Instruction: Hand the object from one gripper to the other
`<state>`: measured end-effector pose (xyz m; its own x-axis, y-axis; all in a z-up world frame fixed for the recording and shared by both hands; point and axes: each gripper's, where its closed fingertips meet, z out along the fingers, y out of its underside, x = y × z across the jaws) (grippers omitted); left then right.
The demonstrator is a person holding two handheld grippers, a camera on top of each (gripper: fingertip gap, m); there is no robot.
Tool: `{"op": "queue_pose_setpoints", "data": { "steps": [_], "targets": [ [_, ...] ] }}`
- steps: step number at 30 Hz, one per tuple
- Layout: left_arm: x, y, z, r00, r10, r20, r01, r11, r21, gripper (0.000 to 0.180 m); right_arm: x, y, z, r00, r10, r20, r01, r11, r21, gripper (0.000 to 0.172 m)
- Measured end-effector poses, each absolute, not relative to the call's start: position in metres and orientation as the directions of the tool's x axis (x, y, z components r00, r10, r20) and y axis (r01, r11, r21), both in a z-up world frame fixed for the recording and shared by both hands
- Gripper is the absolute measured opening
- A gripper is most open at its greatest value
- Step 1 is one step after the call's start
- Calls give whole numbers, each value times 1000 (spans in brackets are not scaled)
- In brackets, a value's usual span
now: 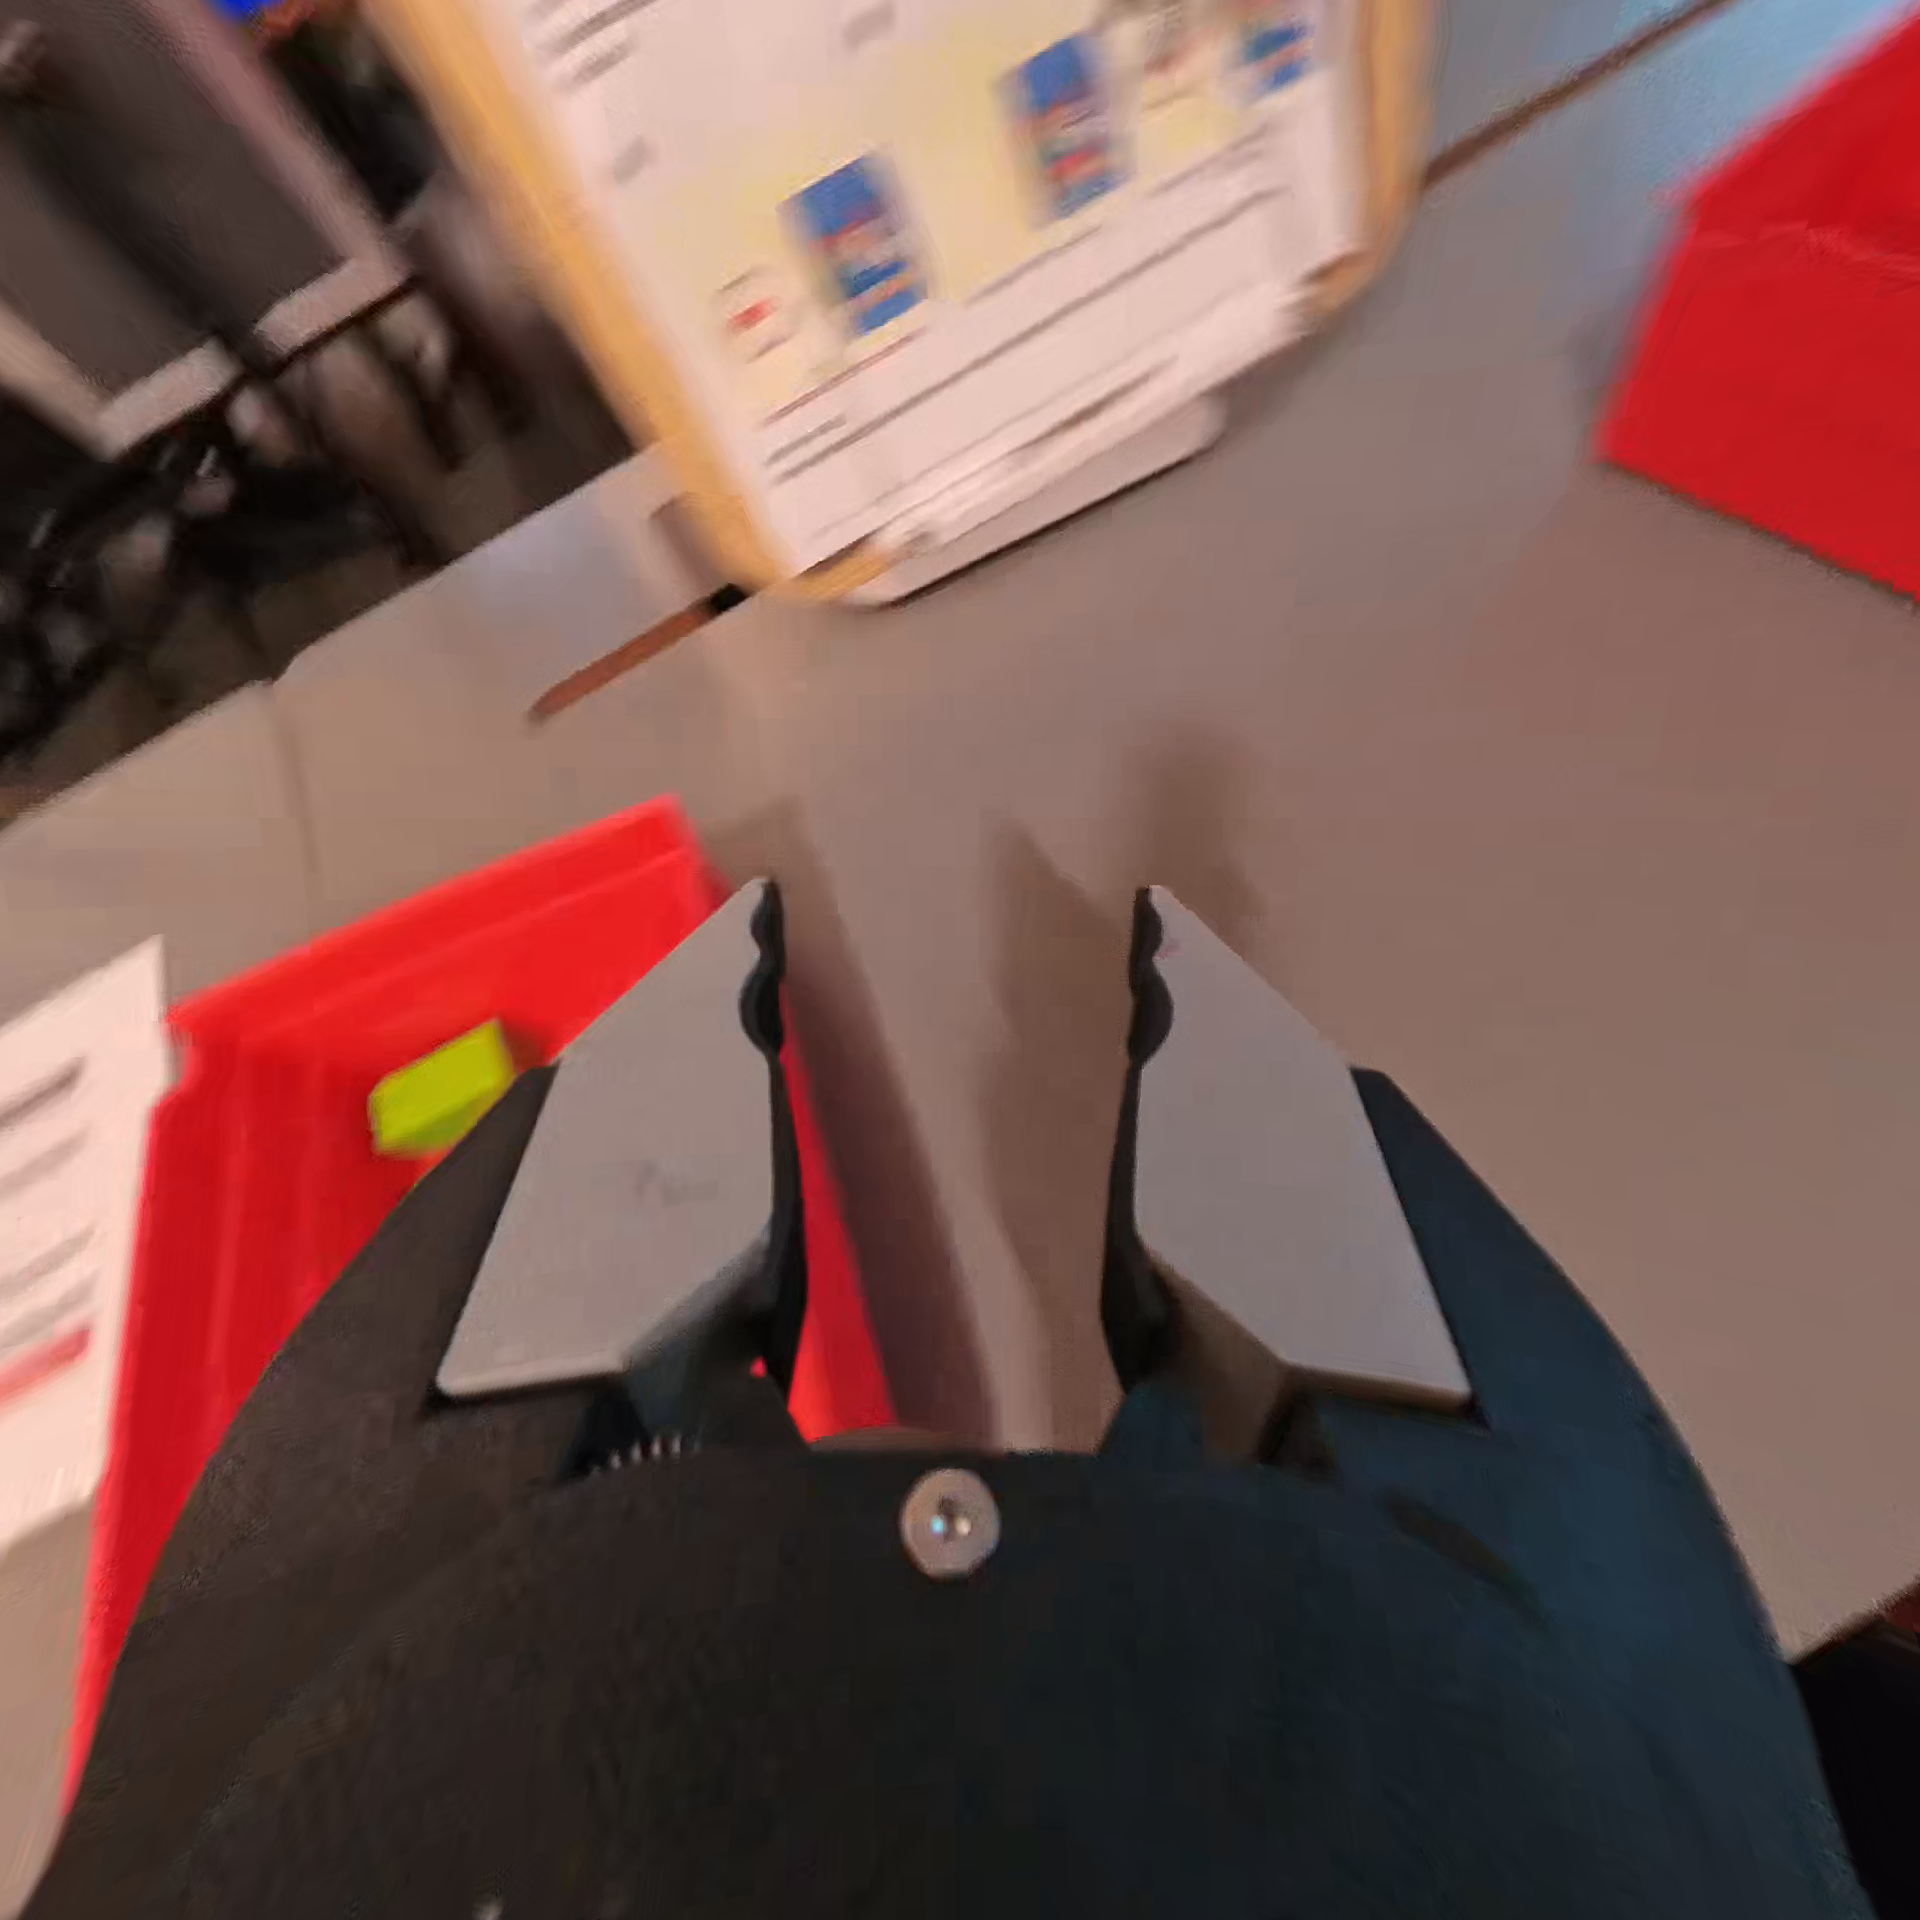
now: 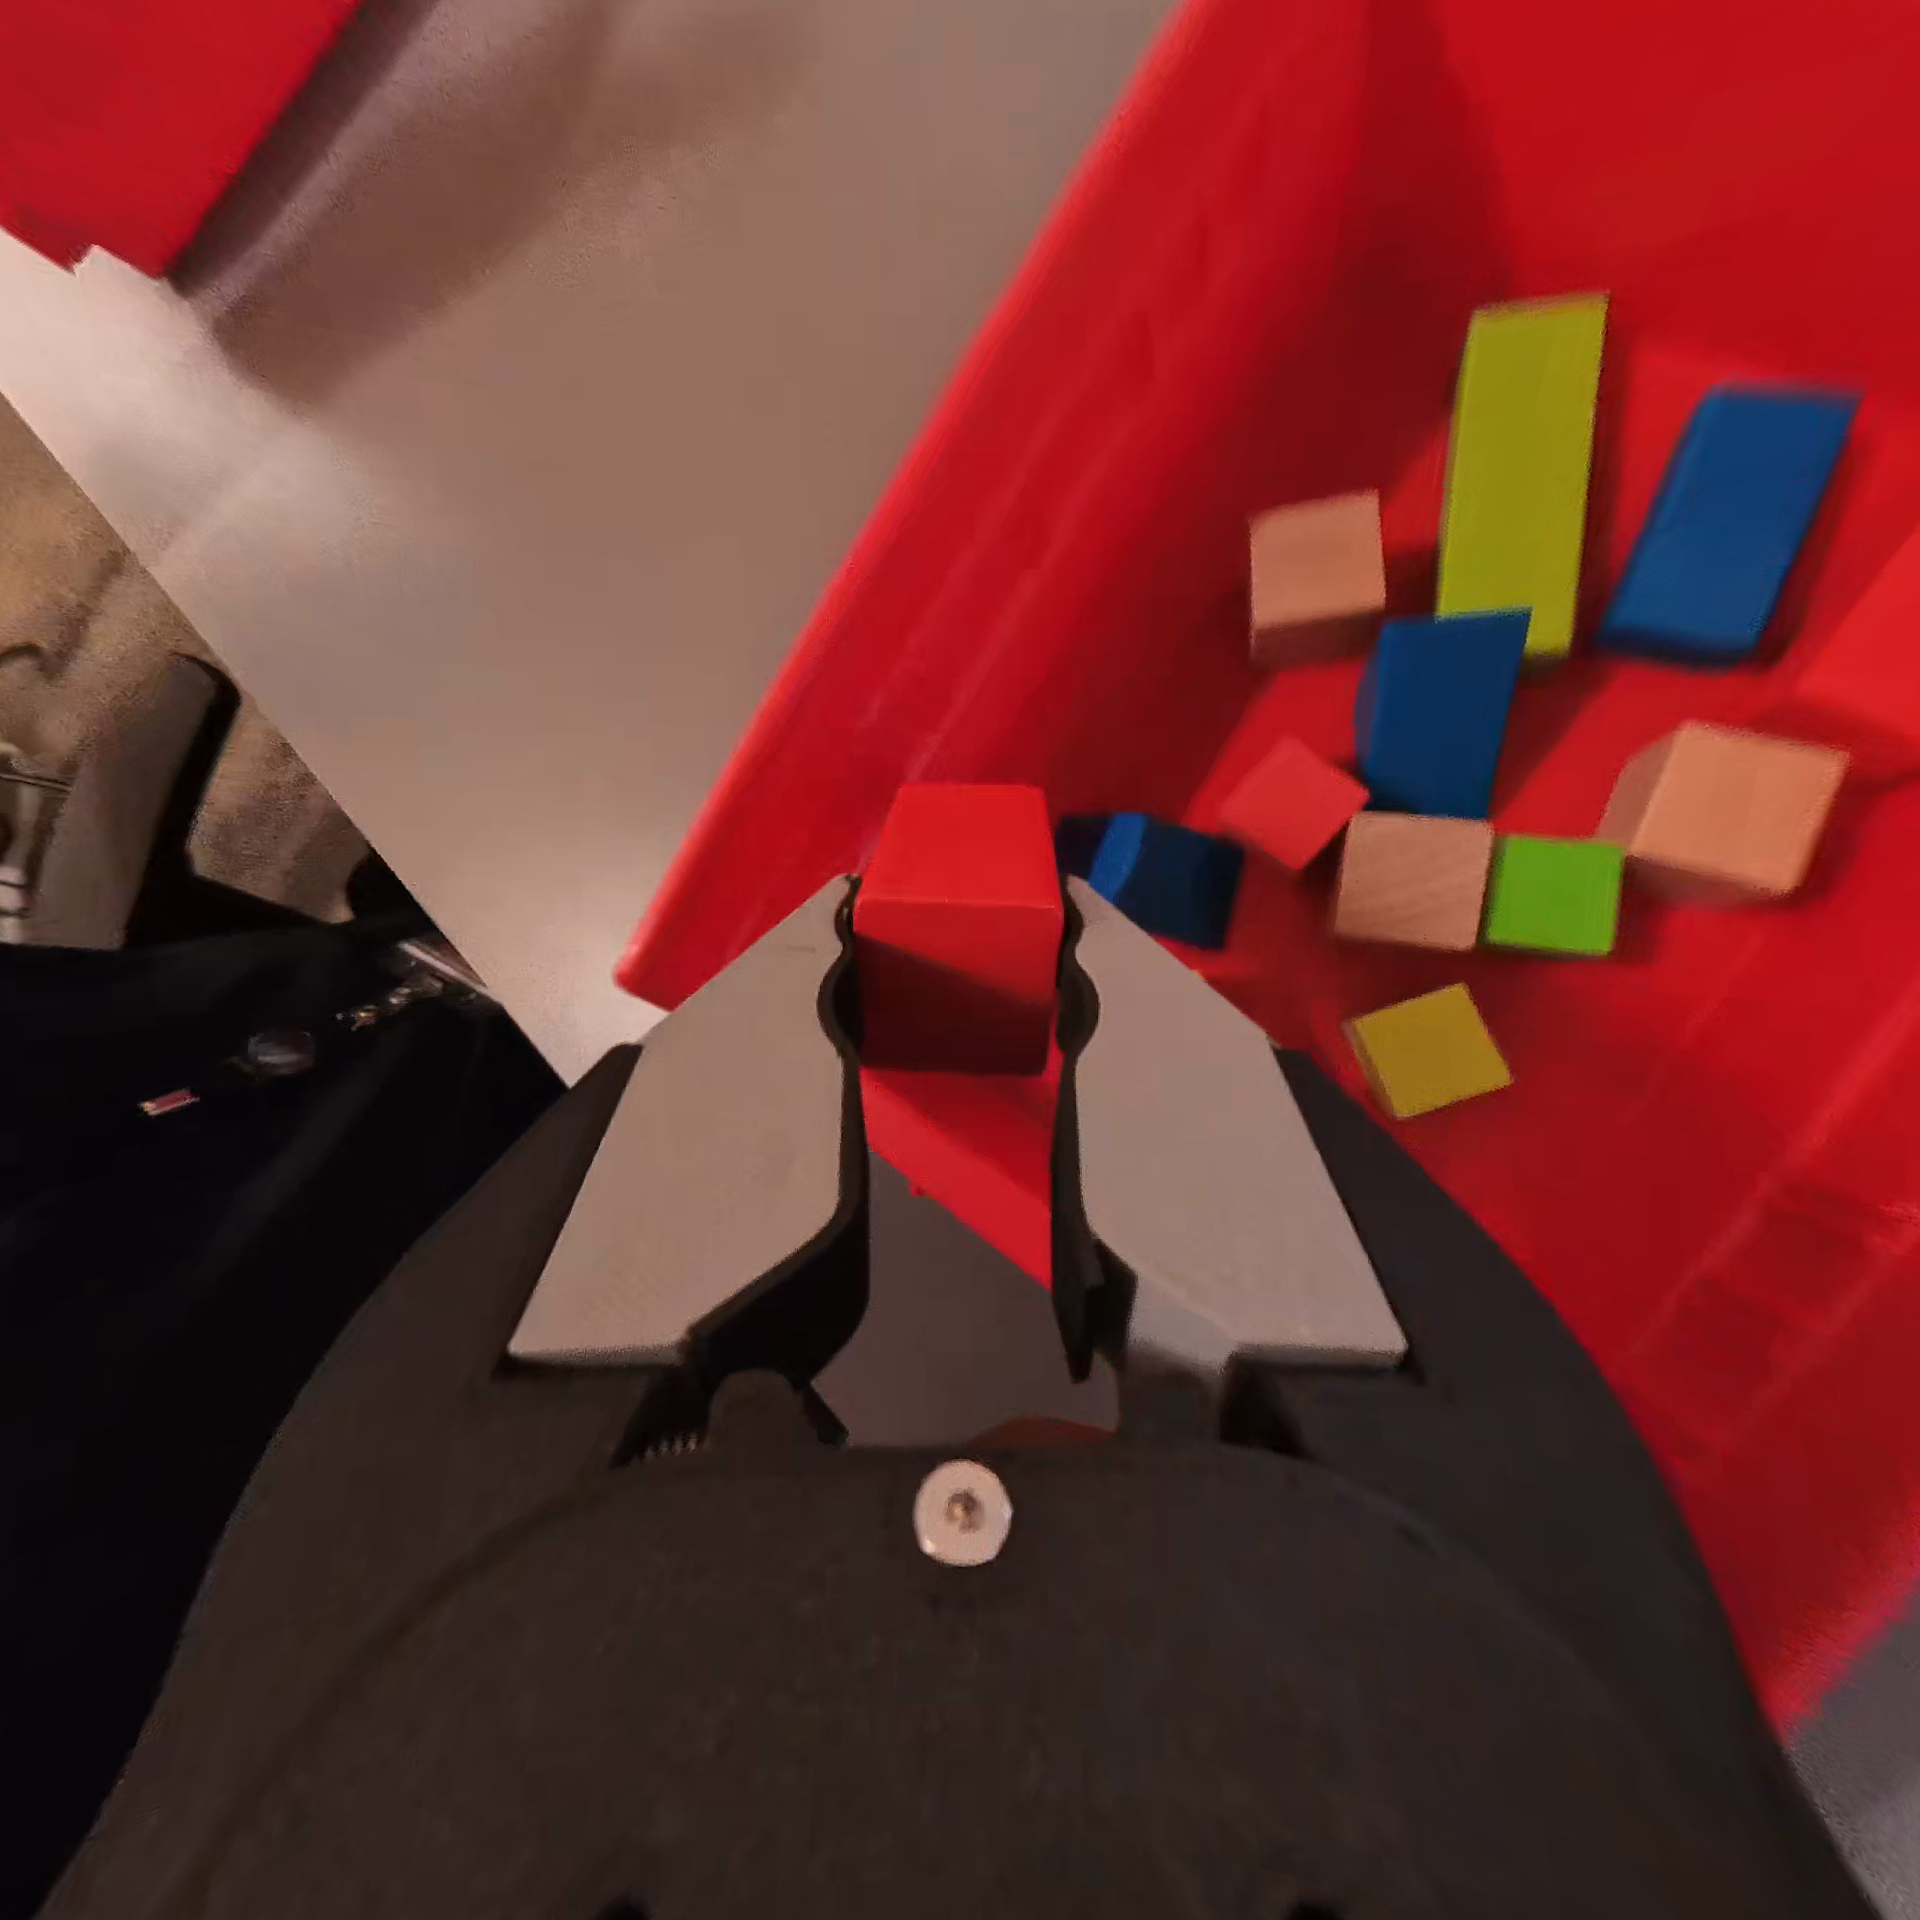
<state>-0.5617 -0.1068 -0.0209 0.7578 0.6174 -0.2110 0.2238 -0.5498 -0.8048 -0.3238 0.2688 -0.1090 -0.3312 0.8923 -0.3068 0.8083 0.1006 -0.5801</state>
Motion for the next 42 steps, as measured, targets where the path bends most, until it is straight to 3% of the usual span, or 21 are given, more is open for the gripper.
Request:
{"op": "queue_pose_setpoints", "data": {
  "steps": [4, 8, 11, 14, 15, 17, 24, 27, 31, 34, 38, 42],
  "targets": [
    [-634, -209, -42, 571, 812, -122, 459, -439, -772, 62, -315, 259, -145, -328, 841, -430, 874, 97, -476, 33],
    [-685, -278, -81, 425, 904, -43, 646, -336, -685, 61, -304, 249, -177, -350, 811, -469, 921, 207, -330, 34],
    [-712, -306, -115, 337, 941, 11, 747, -260, -611, 59, -311, 249, -177, -308, 784, -538, 944, 181, -276, 33],
    [-725, -304, -148, 321, 944, 81, 813, -231, -535, 53, -319, 273, -185, -263, 869, -420, 958, 184, -218, 55],
    [-728, -302, -157, 328, 942, 75, 823, -245, -512, 50, -322, 281, -185, -266, 891, -367, 956, 196, -217, 61],
    [-729, -298, -170, 359, 933, 34, 830, -303, -468, 50, -325, 282, -178, -309, 897, -314, 938, 234, -255, 49],
    [-729, -300, -191, 409, 907, -100, 847, -418, -329, 48, -329, 282, -152, -350, 908, -230, 897, 255, -360, 50],
    [-732, -302, -203, 420, 901, -108, 858, -433, -277, 36, -329, 277, -133, -379, 901, -210, 863, 262, -433, 49],
    [-732, -294, -202, 449, 892, -58, 842, -444, -306, 29, -322, 275, -104, -394, 900, -189, 812, 245, -530, 48],
    [-731, -277, -173, 498, 863, -84, 757, -480, -443, 29, -324, 263, -73, -409, 888, -208, 739, 189, -647, 49],
    [-690, -216, -107, 649, 742, -165, 506, -583, -635, 29, -334, 212, -34, -520, 791, -321, 626, 99, -773, 57],
    [-592, -108, -46, 836, 472, -281, 113, -649, -753, 29, -356, 147, -23, -625, 660, -417, 603, 69, -795, 60]
  ]
}}
